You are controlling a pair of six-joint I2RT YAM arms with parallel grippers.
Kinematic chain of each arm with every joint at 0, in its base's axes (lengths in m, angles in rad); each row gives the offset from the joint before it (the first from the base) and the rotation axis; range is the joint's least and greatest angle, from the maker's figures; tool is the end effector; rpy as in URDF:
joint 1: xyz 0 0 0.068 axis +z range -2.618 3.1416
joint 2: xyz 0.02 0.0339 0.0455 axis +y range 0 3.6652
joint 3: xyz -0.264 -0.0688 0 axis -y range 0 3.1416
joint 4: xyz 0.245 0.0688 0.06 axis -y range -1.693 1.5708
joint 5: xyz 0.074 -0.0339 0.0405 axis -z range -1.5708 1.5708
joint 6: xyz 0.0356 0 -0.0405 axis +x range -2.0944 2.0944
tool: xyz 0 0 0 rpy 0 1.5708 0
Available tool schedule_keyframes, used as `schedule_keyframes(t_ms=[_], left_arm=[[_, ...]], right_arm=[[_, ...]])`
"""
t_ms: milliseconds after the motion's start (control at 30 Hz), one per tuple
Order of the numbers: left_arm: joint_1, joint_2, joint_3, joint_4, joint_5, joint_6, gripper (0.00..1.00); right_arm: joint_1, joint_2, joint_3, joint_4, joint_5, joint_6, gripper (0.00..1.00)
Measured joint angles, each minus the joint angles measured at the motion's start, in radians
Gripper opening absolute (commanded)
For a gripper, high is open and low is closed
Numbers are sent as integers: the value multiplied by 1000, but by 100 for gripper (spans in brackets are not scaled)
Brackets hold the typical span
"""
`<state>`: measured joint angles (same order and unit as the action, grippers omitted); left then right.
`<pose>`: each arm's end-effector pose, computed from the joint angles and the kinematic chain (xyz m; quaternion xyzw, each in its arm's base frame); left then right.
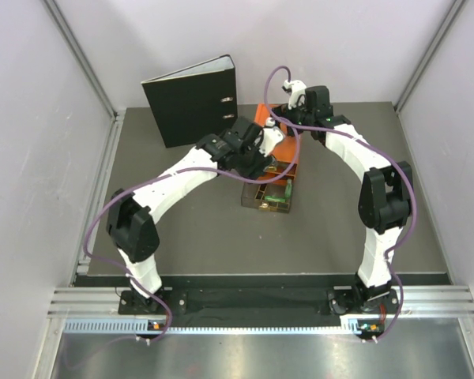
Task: Organize the makeup
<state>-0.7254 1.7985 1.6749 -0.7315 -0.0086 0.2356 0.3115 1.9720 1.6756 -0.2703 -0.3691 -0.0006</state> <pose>0.3010 -0.2665 0.3173 0.4316 0.8313 -0.0810 0.3408 0.4391 0.1549 0.2848 -0.2212 0.8375 0.2322 0.4424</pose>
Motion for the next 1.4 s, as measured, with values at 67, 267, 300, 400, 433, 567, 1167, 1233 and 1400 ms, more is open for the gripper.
schedule_keyframes(t_ms=[67,267,300,400,433,567,1167,1233,1400], left_arm=[[-2,-26,-21,0,-24,-56,66],[-33,-82,-181,5,-91,-225,71],[-42,-88,-214,11,-93,-255,71],[-68,-99,-298,33,-92,-333,73],[-77,-102,-323,48,-90,-356,73],[-112,-126,-402,134,-95,-414,76],[-134,-146,-536,375,-225,-482,91],[-133,-146,-550,383,-242,-487,99],[-134,-146,-574,401,-274,-500,99]], right_arm=[[0,0,0,0,0,0,100],[0,0,0,0,0,0,100],[0,0,0,0,0,0,100],[0,0,0,0,0,0,100],[0,0,0,0,0,0,100],[0,0,0,0,-1,0,100],[0,0,0,2,-3,0,100],[0,0,0,2,-3,0,100],[0,0,0,2,-3,0,100]])
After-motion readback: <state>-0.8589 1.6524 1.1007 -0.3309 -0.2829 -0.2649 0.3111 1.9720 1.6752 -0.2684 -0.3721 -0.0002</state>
